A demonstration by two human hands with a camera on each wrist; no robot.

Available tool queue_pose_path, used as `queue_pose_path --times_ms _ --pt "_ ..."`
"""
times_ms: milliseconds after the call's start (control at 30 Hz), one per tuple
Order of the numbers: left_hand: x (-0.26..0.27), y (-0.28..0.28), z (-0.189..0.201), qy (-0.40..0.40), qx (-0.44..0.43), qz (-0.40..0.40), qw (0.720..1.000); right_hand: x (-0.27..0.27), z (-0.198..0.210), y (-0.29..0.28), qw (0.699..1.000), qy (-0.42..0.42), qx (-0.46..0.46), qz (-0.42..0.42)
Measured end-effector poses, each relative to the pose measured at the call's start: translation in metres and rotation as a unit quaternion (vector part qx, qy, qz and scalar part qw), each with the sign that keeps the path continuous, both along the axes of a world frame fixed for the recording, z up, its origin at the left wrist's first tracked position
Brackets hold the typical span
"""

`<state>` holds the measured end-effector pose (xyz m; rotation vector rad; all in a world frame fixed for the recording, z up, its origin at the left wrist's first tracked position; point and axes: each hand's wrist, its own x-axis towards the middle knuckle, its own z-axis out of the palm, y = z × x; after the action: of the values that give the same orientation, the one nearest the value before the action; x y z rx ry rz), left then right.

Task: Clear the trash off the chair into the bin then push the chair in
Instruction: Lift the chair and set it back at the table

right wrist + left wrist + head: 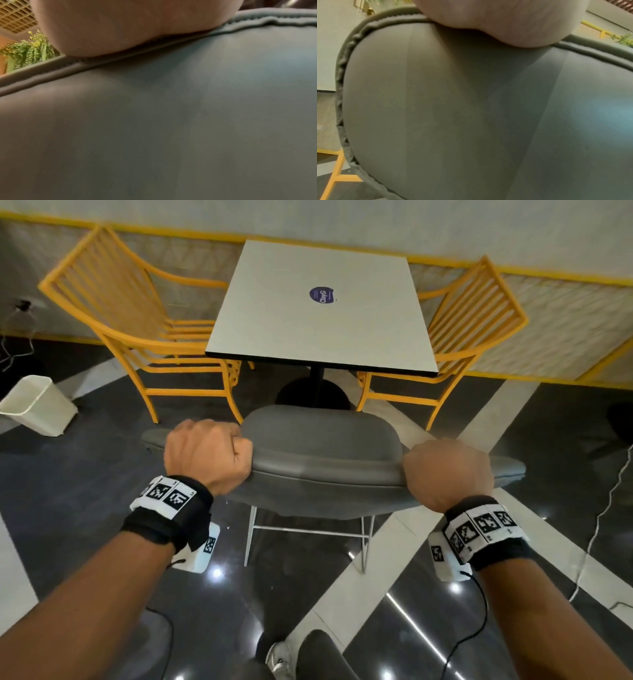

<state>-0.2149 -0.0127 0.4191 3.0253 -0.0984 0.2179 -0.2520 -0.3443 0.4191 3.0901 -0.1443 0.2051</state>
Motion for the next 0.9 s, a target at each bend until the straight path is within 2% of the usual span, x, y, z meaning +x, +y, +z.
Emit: queue_pose_path --times_ms 400,900 --pt "0.088 -0.012 -0.004 -0.025 -0.007 0.004 1.000 0.092 0.001 -0.015 1.000 -0.005 0.015 0.019" --pt "0.139 0.007 -0.009 -0.042 -0.014 0.012 0.999 0.155 0.002 0.004 0.999 -0.017 0.020 0.025"
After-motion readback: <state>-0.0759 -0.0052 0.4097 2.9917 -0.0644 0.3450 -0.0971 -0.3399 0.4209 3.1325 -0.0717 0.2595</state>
